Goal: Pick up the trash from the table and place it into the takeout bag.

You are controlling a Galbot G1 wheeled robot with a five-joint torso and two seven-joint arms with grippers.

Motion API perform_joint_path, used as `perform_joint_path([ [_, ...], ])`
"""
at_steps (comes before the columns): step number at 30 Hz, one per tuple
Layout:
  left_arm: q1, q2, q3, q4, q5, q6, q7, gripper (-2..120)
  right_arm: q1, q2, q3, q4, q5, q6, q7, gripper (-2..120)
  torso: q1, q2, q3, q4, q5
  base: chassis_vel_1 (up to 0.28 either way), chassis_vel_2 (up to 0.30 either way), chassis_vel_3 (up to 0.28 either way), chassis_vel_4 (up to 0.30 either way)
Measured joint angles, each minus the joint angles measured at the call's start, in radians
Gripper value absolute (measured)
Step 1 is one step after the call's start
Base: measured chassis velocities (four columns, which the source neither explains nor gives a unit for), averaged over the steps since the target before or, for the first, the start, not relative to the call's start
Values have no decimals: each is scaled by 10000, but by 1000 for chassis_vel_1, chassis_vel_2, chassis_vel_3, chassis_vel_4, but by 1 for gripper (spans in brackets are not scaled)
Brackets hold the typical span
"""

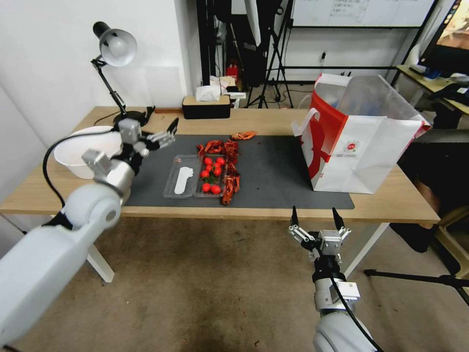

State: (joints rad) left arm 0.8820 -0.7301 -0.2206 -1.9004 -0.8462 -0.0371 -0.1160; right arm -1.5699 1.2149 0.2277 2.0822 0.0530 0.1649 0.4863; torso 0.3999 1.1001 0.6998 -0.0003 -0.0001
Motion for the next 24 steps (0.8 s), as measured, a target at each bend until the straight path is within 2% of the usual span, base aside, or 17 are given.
perform_joint_path([
  [2, 926, -149, -513, -229, 327, -53, -2, 100, -37, 10, -38, -37, -73, 33, -5, 100, -1, 0, 0, 3, -1, 0, 0, 0, 0],
  [3, 926, -149, -513, -229, 327, -53, -2, 100, -37, 10, -38, -37, -73, 33, -5, 100, -1, 0, 0, 3, -1, 0, 0, 0, 0],
  [7, 2327, -523, -1329, -497, 1343, -291, -31, 100, -69, 21, -77, -80, -134, 64, -13, 100, 0, 0, 1, 2, 0, 0, 0, 0, 0],
  [11, 2964, -834, -1747, -624, 1878, -505, -109, 100, -65, 29, -89, -97, -139, 72, -15, 100, 0, 0, 1, 3, 1, 0, 0, 0, 0],
  [14, 3788, -1351, -2270, -698, 2476, -800, -148, 100, -69, 37, -87, -105, -141, 82, -16, 100, -1, 1, 1, 2, 1, 0, 0, 0, 0],
  [20, 4719, -1874, -2941, -682, 2921, -1104, -125, 100, -80, 49, -66, -110, -141, 98, -9, 100, -1, 0, 1, 3, 0, 0, 0, 0, 0],
  [22, 5611, -2279, -3484, -675, 3305, -1315, -123, 100, -83, 63, -57, -151, -140, 119, -2, 100, -1, 0, 1, 4, 0, 0, 0, 0, 0],
  [24, 5903, -2454, -3656, -706, 3489, -1368, -128, 100, -79, 71, -57, -159, -140, 122, -1, 100, -1, 0, 0, 5, 0, 0, 0, 0, 0],
])
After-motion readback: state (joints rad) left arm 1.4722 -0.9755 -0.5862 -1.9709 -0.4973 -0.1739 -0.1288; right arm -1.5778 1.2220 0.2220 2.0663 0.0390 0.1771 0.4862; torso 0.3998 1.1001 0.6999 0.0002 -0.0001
